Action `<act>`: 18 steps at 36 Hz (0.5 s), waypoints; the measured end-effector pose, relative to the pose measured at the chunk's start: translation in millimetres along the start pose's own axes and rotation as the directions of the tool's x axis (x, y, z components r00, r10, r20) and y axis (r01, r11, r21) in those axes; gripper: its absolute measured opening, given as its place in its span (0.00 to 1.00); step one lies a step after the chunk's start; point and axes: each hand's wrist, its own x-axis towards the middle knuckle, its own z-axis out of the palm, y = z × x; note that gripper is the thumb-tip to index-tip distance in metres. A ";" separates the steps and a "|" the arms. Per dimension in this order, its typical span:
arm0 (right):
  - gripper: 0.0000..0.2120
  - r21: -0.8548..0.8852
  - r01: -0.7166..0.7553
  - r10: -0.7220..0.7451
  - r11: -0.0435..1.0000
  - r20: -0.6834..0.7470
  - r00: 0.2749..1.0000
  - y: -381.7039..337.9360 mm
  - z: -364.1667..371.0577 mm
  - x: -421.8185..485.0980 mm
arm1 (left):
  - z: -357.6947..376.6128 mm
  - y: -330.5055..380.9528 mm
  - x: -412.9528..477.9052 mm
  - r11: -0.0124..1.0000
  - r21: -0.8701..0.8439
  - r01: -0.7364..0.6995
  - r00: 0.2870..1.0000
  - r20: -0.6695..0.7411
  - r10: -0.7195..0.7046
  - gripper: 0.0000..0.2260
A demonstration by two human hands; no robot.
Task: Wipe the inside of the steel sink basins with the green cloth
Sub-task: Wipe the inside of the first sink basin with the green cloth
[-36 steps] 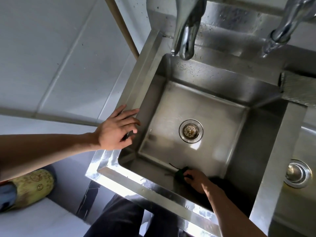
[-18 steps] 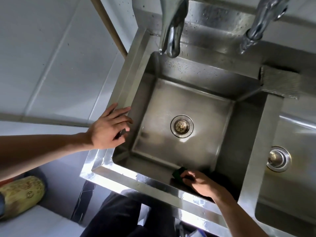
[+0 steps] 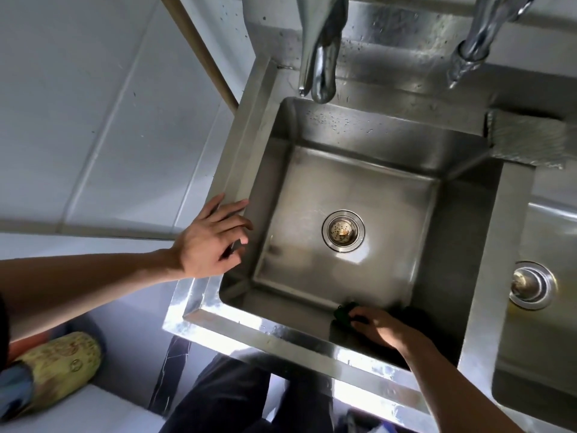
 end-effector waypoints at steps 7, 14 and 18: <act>0.07 0.100 0.019 -0.029 0.995 0.096 0.995 6.3 -21.4 -43.2 | 0.3 -0.9 0.0 1.000 -0.003 -0.020 1.000 -0.014 0.020 0.04; 0.15 -0.119 -0.045 0.046 0.992 0.012 0.999 7.1 -5.2 6.8 | 0.3 0.9 1.0 1.000 0.027 -0.008 1.000 -0.006 0.008 0.05; 0.15 -0.164 -0.041 0.043 0.986 0.006 0.999 3.2 -7.1 5.1 | 1.3 0.3 1.0 0.999 0.038 -0.005 1.000 -0.002 0.005 0.06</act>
